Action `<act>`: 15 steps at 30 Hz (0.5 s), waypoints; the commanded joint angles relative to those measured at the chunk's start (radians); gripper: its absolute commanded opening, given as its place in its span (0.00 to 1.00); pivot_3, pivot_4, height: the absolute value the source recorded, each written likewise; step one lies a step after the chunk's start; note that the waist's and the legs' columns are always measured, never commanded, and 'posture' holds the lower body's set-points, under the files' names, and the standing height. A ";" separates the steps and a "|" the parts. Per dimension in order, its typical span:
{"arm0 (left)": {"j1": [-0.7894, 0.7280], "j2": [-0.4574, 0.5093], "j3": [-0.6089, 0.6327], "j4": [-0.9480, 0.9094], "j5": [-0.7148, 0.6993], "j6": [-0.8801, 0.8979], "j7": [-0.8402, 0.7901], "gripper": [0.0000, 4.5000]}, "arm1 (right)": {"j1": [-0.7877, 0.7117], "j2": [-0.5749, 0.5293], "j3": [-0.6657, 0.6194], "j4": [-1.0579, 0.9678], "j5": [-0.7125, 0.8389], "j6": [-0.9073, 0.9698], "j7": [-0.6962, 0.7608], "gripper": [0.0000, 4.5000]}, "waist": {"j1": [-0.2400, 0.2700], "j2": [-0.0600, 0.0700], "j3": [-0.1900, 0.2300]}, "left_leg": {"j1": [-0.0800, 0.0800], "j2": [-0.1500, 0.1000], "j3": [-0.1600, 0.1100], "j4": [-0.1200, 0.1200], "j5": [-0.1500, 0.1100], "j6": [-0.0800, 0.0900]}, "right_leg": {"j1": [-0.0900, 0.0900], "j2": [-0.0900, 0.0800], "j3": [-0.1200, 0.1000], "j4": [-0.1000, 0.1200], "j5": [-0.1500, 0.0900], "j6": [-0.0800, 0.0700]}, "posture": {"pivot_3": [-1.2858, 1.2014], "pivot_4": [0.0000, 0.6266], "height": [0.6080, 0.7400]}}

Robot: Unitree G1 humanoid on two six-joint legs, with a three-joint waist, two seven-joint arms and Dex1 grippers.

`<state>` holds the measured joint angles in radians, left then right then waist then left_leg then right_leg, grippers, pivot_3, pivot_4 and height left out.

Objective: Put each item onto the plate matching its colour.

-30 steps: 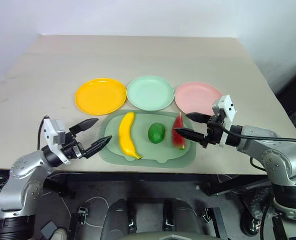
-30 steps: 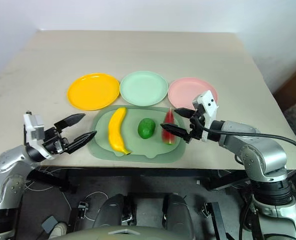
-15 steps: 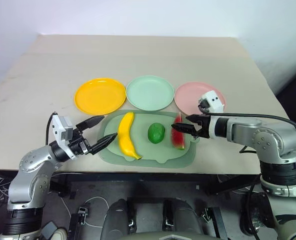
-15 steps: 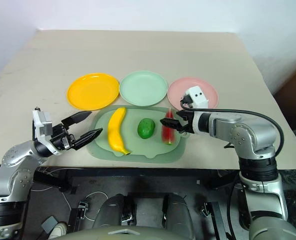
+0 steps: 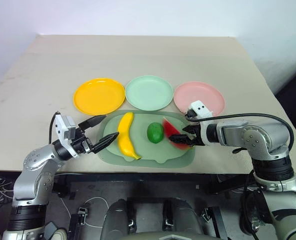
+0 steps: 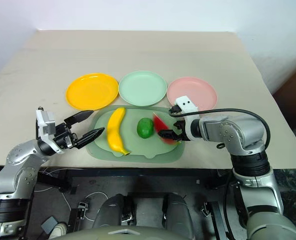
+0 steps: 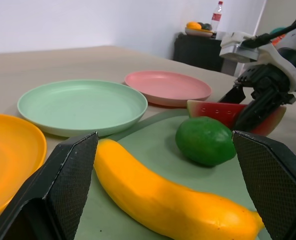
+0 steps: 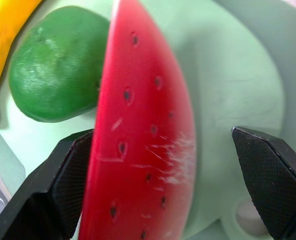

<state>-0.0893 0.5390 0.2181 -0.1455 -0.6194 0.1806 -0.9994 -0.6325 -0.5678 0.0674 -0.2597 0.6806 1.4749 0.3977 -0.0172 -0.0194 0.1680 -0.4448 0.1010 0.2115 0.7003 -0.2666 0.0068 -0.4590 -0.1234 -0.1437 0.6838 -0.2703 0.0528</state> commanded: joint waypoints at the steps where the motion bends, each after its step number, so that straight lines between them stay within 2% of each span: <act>1: -0.015 0.003 0.008 -0.004 0.008 -0.029 -0.007 1.00 | -0.020 -0.028 0.064 -0.048 -0.027 -0.024 0.022 1.00 | -0.001 0.000 0.000 | 0.000 0.000 0.000 0.000 0.000 0.000 | 0.000 0.000 0.000 0.000 0.000 0.000 | 0.52 0.24 0.66; 5: -0.006 0.005 0.013 -0.005 0.008 -0.036 -0.005 1.00 | -0.019 -0.054 0.143 -0.040 -0.075 -0.027 0.022 1.00 | -0.001 0.000 0.000 | 0.000 0.000 0.000 0.000 0.000 0.000 | 0.000 0.000 0.000 0.000 0.000 0.000 | 0.52 0.24 0.66; 8: 0.002 0.004 0.016 -0.007 0.010 -0.041 -0.005 1.00 | -0.018 -0.054 0.172 -0.045 -0.090 -0.023 0.029 0.86 | -0.001 -0.001 -0.001 | 0.001 0.000 0.000 0.000 0.000 0.000 | 0.001 0.000 0.000 0.000 0.000 0.000 | 0.52 0.24 0.66; 12: 0.006 0.002 0.015 -0.007 0.015 -0.047 -0.003 1.00 | -0.020 -0.074 0.224 -0.044 -0.125 -0.037 0.048 0.58 | -0.002 -0.001 -0.001 | 0.001 0.000 0.000 0.000 0.000 0.000 | 0.000 0.000 0.000 0.000 0.000 0.000 | 0.52 0.24 0.66; 15: 0.010 0.003 0.017 -0.007 0.018 -0.052 -0.004 1.00 | -0.021 -0.111 0.259 -0.050 -0.143 -0.072 0.088 0.55 | 0.001 -0.001 -0.001 | 0.001 0.000 0.000 0.000 0.000 0.000 | 0.000 0.000 0.000 0.000 0.000 0.000 | 0.52 0.24 0.66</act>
<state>-0.0833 0.5392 0.2181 -0.1372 -0.6002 0.1479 -0.9998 -0.6767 -0.6532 0.2752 -0.3145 0.5546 1.3981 0.4651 -0.0165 -0.0207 0.1666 -0.4442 0.1013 0.2114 0.7003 -0.2667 0.0069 -0.4585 -0.1238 -0.1438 0.6835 -0.2704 0.0527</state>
